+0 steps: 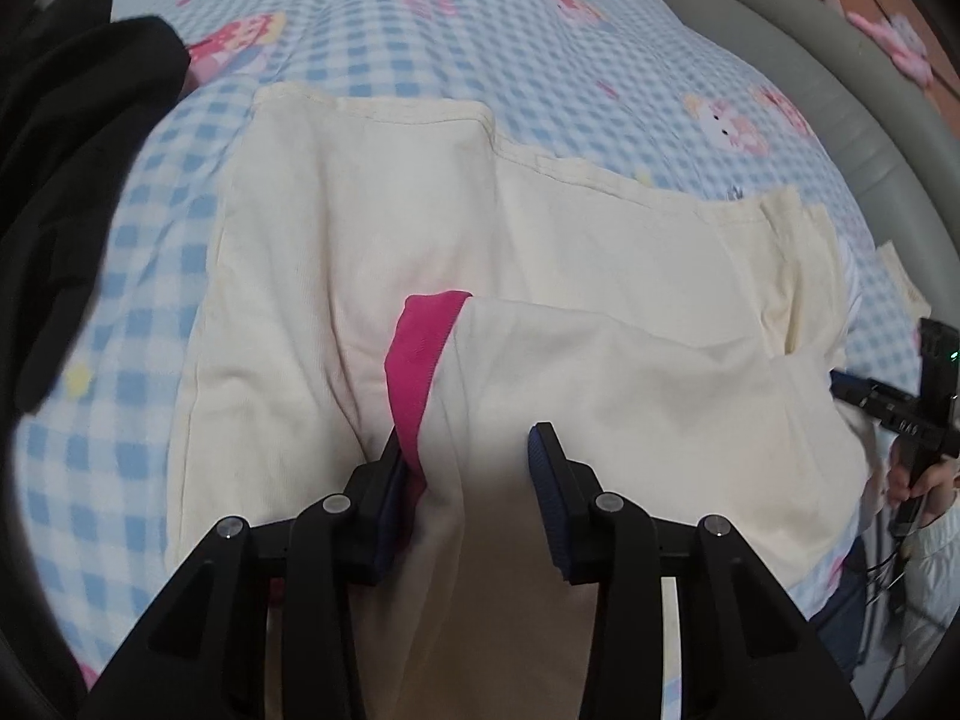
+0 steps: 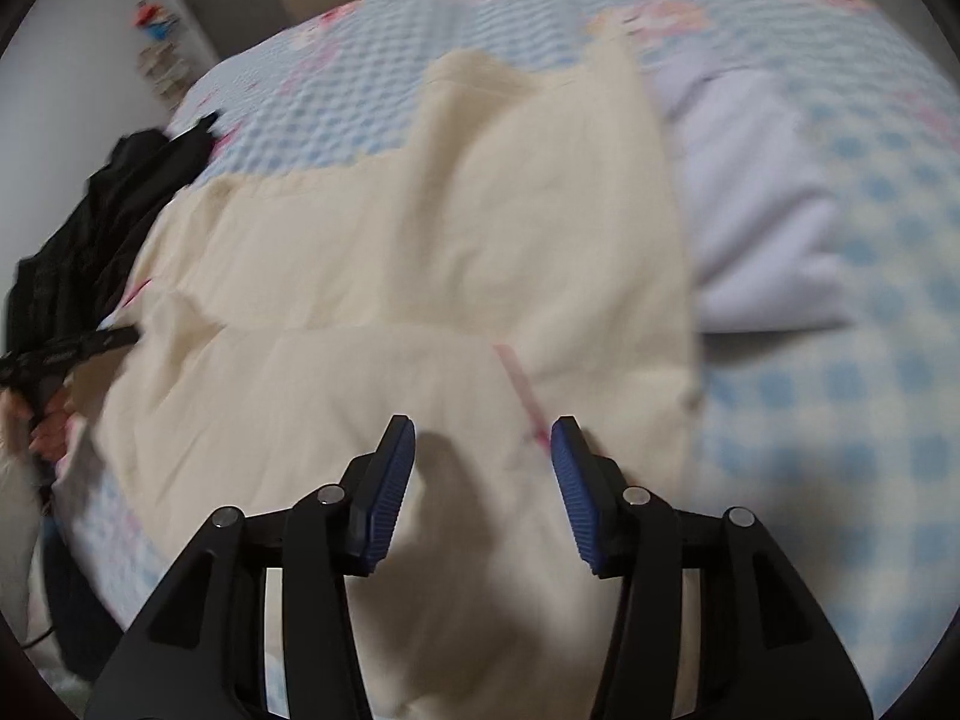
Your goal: Fold clothes
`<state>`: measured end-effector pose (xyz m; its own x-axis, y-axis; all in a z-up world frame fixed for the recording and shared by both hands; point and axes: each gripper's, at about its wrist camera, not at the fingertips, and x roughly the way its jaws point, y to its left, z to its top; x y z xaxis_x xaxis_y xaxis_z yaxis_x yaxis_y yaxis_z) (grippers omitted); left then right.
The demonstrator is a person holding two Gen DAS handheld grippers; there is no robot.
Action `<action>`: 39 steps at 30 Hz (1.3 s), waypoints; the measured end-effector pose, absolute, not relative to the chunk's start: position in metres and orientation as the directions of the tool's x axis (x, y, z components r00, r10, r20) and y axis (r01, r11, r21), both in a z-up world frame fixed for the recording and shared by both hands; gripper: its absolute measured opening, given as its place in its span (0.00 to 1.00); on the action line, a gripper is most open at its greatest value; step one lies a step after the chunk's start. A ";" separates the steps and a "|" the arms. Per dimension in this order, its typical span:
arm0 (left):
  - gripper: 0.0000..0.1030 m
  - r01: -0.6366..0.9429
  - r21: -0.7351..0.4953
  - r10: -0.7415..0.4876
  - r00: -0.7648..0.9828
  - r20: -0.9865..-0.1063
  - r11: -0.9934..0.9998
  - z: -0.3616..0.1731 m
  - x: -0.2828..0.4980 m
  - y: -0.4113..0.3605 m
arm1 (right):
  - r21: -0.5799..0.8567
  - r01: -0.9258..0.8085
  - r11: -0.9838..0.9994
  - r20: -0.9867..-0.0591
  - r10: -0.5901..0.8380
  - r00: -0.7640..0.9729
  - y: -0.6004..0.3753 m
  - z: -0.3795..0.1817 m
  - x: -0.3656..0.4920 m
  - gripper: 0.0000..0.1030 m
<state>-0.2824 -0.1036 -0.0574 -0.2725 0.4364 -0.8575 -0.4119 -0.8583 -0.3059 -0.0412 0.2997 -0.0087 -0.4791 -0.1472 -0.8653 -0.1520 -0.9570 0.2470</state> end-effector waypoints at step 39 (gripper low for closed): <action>0.48 -0.109 -0.455 0.435 -0.546 -0.716 -0.884 0.009 -0.295 -0.176 | 0.399 -0.312 -0.862 -0.661 -0.035 -0.750 0.328 0.068 -0.051 0.32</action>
